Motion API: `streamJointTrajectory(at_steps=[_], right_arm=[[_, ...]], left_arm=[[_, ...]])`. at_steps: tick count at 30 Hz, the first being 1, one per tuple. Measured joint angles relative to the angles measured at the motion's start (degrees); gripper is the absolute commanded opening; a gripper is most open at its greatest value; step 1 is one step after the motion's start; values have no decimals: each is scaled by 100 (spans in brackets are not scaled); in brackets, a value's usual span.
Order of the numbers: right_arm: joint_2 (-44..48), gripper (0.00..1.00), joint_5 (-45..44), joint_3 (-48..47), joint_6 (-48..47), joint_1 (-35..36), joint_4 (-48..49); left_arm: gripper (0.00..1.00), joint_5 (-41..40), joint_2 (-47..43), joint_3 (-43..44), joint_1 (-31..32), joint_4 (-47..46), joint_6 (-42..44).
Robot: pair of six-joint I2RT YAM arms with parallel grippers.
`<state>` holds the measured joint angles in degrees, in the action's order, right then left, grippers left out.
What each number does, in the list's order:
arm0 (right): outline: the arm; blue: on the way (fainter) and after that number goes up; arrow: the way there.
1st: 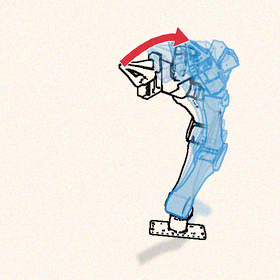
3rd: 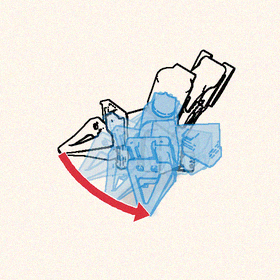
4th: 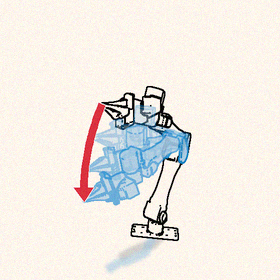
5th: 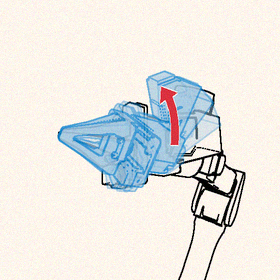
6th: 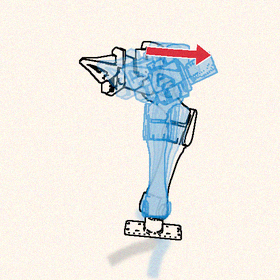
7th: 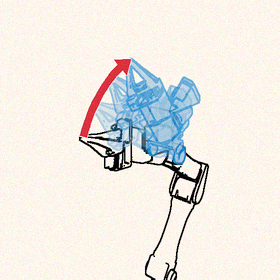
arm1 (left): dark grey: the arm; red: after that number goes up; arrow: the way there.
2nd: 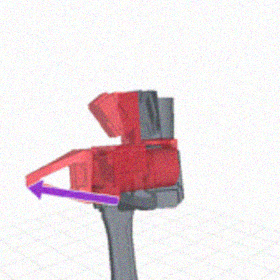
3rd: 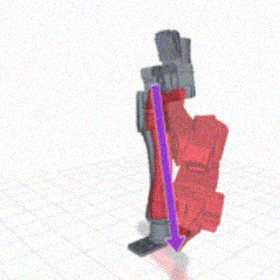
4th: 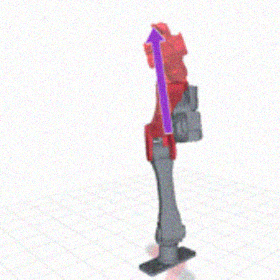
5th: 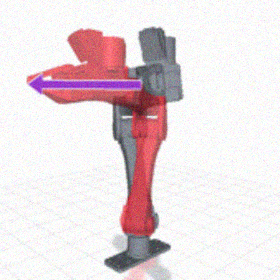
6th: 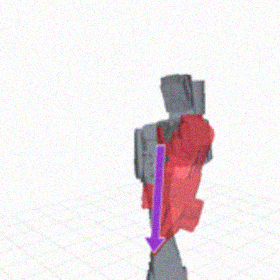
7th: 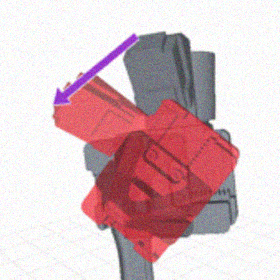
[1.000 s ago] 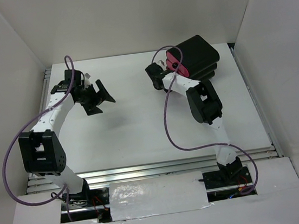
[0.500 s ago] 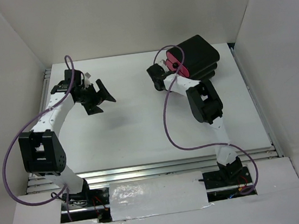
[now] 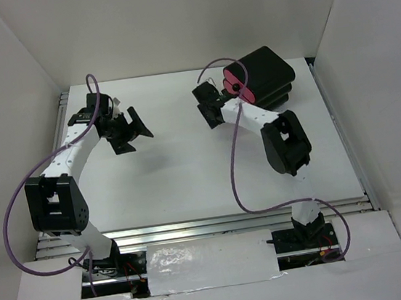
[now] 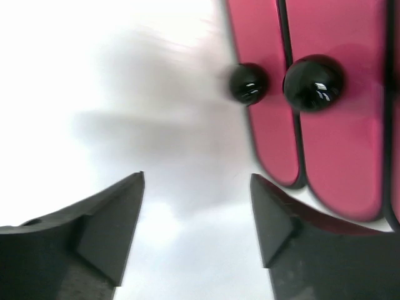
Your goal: Organize the makeup
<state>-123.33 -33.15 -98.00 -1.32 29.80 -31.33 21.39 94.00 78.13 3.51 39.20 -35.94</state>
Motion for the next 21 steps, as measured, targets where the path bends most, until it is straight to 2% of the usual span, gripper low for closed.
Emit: streamJointTrajectory(at_steps=[1, 6, 9, 12, 15, 21], right_arm=[[273, 100, 170, 76, 103, 96, -4], [2179, 100, 1172, 289, 874, 457, -50], [3425, 100, 1368, 289, 1388, 431, -116], [4605, 100, 1351, 289, 1814, 361, -494], [5486, 100, 1193, 289, 2065, 337, -999], [6822, 100, 863, 431, 2430, 334, -2092]], left_arm=[[99, -122, -4, 17, 0, 66, 9], [99, -1113, -15, 761, 0, 785, 195], [99, -1947, -90, 1805, 0, 1226, 319], [99, -2747, -529, 2413, 0, 1370, 363], [99, -3250, -1331, 2459, -4, 1513, 415], [99, -3480, -2933, 1915, -4, 1720, 398]])
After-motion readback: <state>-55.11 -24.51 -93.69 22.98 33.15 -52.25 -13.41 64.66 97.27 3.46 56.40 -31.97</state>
